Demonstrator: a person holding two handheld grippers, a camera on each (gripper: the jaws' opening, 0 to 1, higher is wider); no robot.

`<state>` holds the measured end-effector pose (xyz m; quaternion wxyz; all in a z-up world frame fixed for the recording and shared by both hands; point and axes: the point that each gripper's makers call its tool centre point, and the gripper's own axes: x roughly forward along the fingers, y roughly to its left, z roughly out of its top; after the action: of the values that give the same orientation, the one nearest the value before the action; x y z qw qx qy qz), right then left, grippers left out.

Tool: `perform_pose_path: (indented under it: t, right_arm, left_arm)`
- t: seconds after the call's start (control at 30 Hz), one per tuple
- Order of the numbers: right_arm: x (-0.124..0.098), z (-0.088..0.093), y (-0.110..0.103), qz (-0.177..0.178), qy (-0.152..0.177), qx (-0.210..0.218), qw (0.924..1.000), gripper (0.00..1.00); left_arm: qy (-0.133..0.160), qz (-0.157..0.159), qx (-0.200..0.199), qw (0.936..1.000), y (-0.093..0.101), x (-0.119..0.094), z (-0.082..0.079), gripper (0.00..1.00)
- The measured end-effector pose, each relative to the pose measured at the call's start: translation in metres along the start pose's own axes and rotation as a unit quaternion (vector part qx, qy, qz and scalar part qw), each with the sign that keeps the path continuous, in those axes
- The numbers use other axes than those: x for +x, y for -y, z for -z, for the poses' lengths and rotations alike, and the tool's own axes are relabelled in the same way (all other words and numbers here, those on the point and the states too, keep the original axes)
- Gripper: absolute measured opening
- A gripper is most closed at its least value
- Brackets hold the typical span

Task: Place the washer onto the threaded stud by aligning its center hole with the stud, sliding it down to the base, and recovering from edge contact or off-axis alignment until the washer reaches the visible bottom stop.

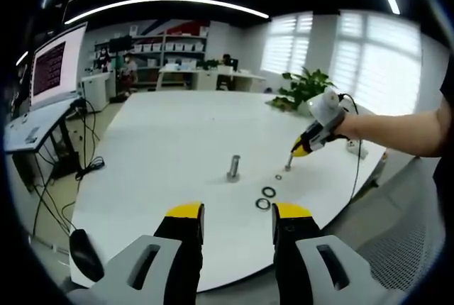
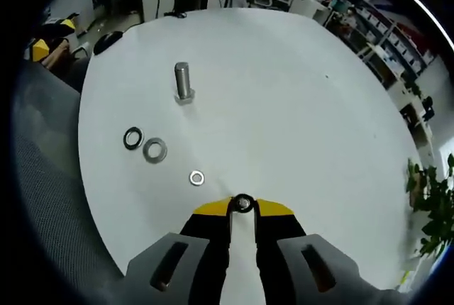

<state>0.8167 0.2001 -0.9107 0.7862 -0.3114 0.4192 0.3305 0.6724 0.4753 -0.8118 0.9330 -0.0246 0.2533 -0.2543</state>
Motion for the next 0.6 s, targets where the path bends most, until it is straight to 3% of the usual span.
perform_pose_path:
  t: [0.43, 0.6]
  right_arm:
    - [0.004, 0.010, -0.002, -0.004, -0.023, 0.016, 0.9996, 0.13]
    - [0.011, 0.014, -0.006, -0.008, -0.039, 0.001, 0.9992, 0.13]
  left_arm:
    - [-0.003, 0.001, 0.000, 1.0000, 0.000, 0.000, 0.001, 0.36]
    - [-0.004, 0.001, 0.000, 1.0000, 0.000, 0.000, 0.001, 0.36]
